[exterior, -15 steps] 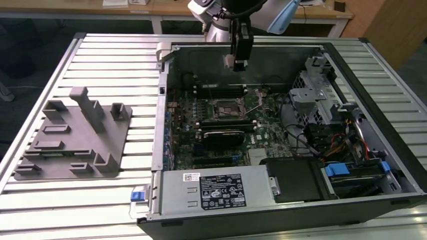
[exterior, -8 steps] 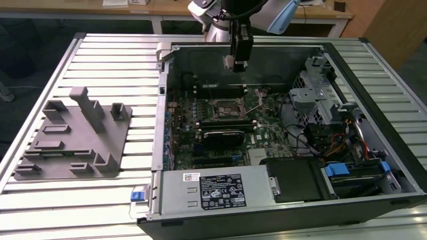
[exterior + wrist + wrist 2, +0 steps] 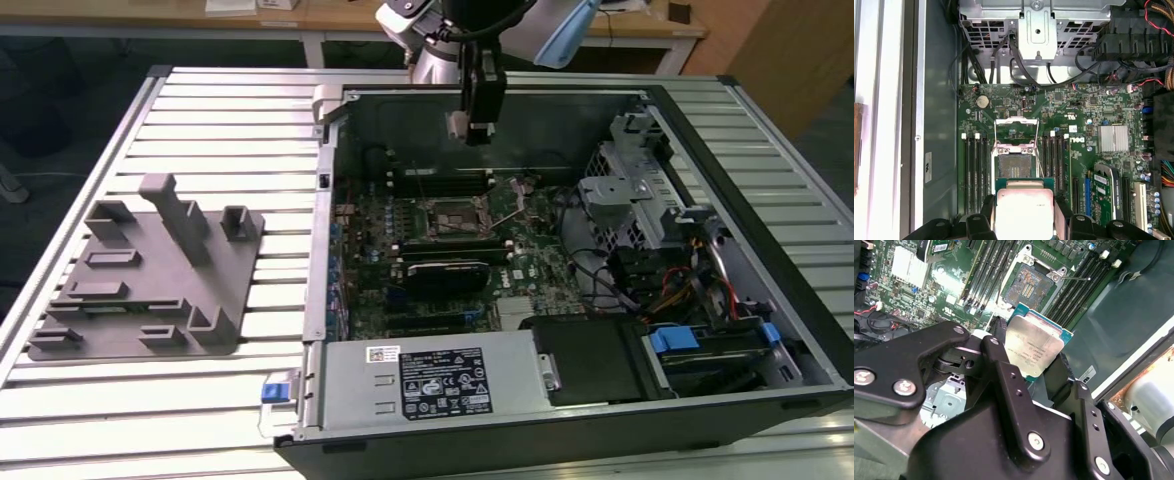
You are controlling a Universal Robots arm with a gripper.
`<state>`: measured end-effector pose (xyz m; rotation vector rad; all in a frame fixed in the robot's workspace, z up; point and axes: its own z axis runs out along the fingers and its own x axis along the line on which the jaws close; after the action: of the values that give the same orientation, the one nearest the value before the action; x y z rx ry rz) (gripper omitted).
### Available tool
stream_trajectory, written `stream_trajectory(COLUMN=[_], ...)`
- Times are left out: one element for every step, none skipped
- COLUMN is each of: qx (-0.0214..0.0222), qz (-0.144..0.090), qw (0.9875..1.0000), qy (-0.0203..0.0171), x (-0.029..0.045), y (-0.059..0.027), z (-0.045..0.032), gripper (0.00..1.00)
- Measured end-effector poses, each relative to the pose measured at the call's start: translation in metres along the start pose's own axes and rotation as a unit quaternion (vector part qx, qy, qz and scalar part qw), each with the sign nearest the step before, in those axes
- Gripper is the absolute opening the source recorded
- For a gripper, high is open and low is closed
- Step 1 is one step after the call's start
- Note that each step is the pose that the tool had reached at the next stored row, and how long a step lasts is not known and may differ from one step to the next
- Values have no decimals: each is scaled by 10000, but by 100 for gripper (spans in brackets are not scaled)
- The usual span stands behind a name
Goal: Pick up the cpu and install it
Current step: 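Place the cpu into insertion slot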
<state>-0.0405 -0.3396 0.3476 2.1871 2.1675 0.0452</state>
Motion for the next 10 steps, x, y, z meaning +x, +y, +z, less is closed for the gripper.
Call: stream_trajectory(qx=[0, 0, 0, 0, 0, 0, 0, 0, 0, 0], qz=[0, 0, 0, 0, 0, 0, 0, 0, 0, 0], qw=[10000, 10000, 10000, 10000, 10000, 10000, 10000, 10000, 10000, 10000], qy=[0, 0, 0, -1, 0, 0, 0, 0, 0, 0], x=[0, 0, 0, 1, 1, 1, 2, 2, 2, 2], y=[0, 0, 0, -4, -4, -4, -4, -5, -5, -5], z=[2, 3, 4, 66, 67, 68, 69, 70, 71, 72], gripper=[55, 55, 55, 55, 55, 55, 55, 55, 55, 55])
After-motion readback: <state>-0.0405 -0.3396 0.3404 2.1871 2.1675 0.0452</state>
